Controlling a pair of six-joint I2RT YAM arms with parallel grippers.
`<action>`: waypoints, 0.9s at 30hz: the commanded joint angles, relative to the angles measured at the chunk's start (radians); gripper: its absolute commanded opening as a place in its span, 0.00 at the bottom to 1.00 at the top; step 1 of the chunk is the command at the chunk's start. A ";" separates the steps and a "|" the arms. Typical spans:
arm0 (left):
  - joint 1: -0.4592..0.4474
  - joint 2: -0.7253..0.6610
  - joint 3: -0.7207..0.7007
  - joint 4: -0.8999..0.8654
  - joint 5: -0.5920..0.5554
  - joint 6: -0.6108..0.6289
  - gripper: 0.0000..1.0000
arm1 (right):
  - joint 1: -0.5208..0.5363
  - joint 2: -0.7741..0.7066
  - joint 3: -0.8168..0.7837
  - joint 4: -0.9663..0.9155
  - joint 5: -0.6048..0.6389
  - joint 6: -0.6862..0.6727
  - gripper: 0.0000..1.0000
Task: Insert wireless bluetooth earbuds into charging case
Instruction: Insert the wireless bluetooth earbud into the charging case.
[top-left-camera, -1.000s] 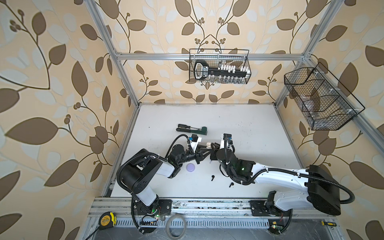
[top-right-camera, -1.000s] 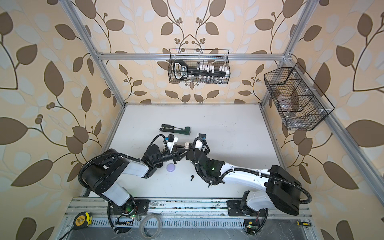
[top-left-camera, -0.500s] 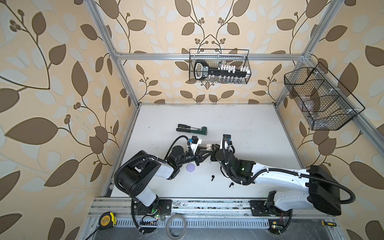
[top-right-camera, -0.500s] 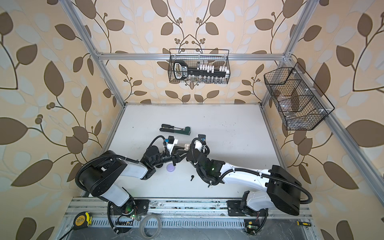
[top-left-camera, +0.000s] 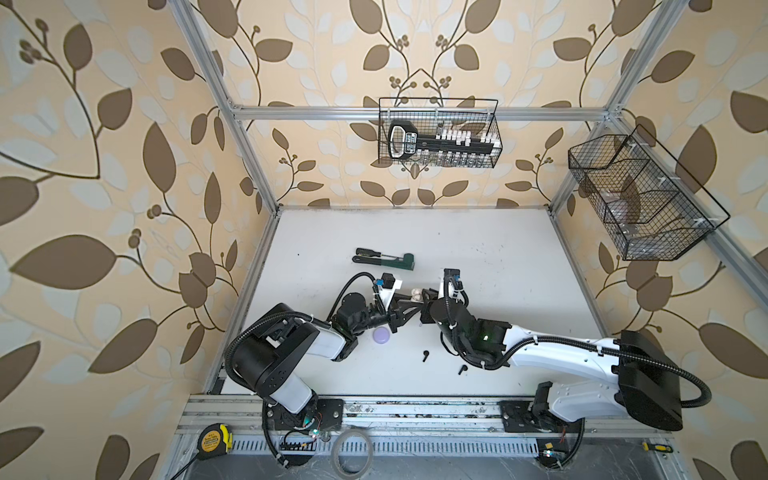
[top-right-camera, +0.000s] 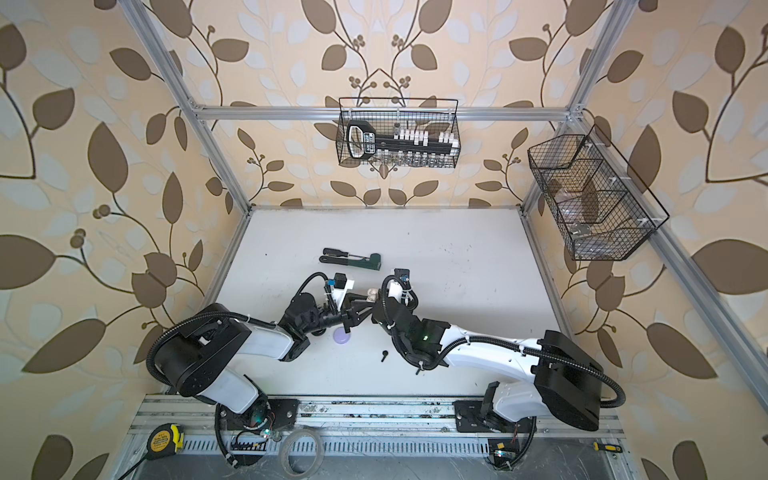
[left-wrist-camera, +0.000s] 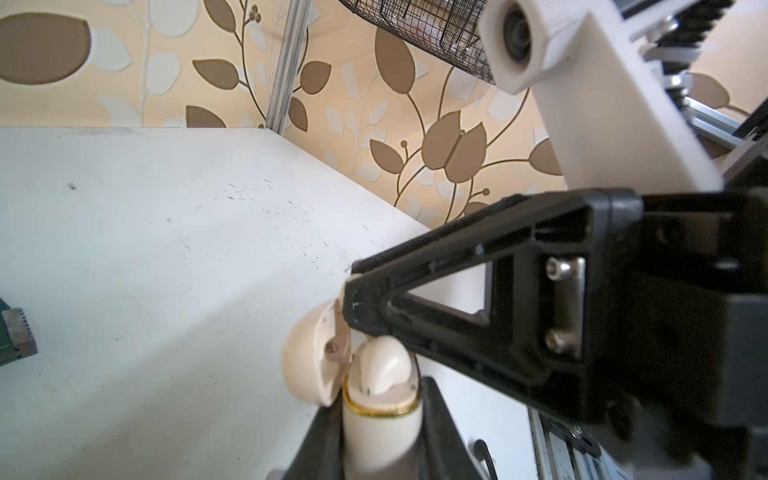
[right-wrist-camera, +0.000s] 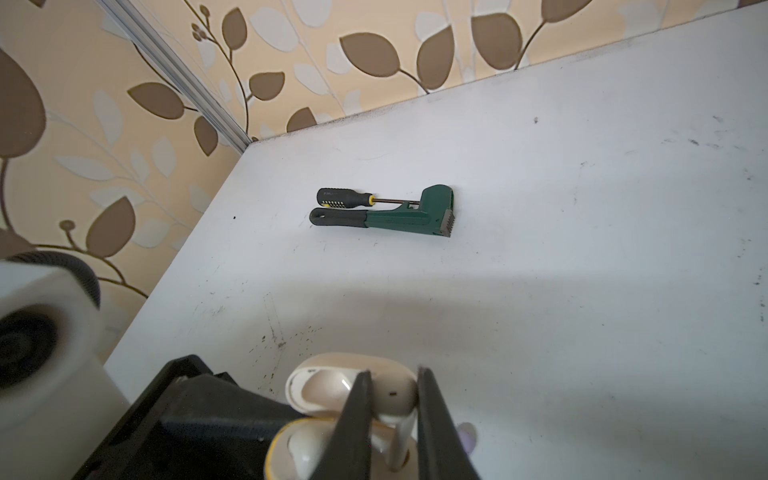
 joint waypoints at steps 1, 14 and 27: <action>0.002 -0.063 0.002 0.119 0.013 0.051 0.00 | 0.017 -0.007 -0.023 -0.030 -0.059 0.017 0.18; 0.000 -0.098 -0.021 0.118 0.016 0.063 0.00 | 0.041 -0.069 -0.062 -0.011 -0.061 0.009 0.26; -0.001 -0.114 -0.035 0.118 0.018 0.079 0.00 | 0.072 -0.178 -0.088 -0.010 -0.026 -0.028 0.54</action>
